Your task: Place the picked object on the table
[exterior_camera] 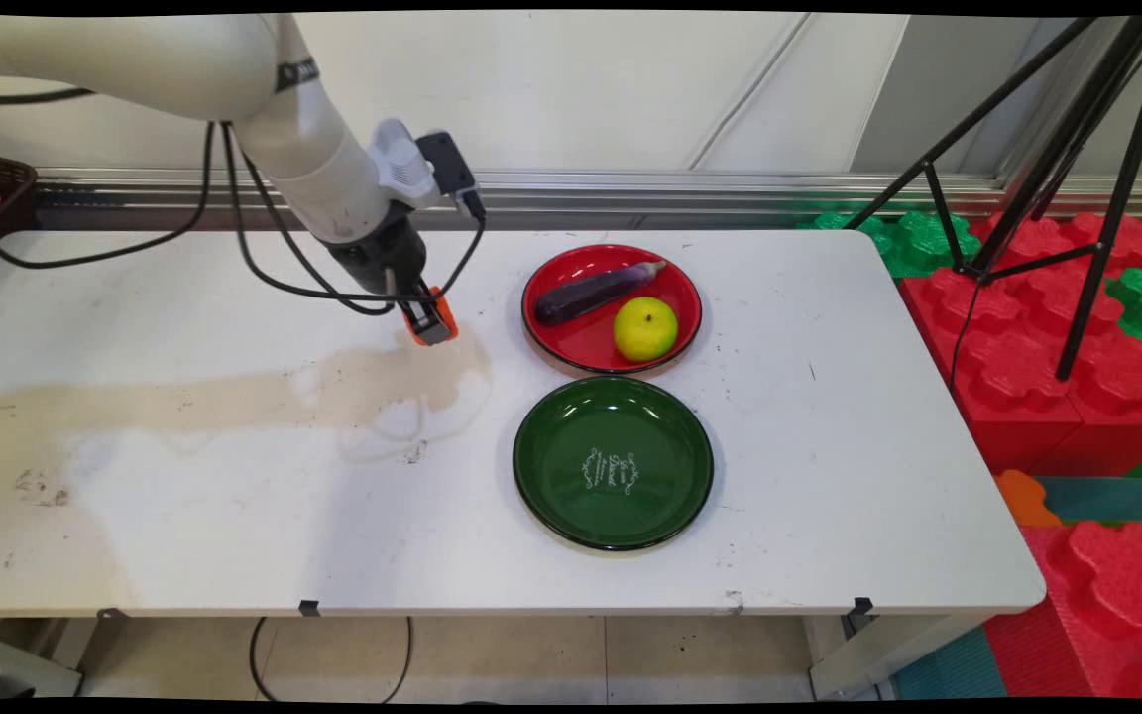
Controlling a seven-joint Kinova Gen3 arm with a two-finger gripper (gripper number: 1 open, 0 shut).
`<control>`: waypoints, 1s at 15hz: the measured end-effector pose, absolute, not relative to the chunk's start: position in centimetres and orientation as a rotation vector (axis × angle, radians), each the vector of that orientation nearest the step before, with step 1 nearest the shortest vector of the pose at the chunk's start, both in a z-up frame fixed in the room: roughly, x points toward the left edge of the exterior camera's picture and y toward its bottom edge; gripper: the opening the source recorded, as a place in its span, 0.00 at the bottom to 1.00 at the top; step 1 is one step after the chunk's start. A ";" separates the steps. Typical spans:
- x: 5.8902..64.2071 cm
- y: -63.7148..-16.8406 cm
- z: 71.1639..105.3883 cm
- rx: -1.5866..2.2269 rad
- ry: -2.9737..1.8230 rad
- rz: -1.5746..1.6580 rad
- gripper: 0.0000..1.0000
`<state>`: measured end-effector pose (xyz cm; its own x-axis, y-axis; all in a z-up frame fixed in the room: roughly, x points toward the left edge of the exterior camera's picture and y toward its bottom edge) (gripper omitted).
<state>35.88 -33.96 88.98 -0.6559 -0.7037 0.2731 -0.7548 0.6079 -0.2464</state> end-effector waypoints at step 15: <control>36.6 -36.2 82.1 1.254 -2.743 0.378 0.00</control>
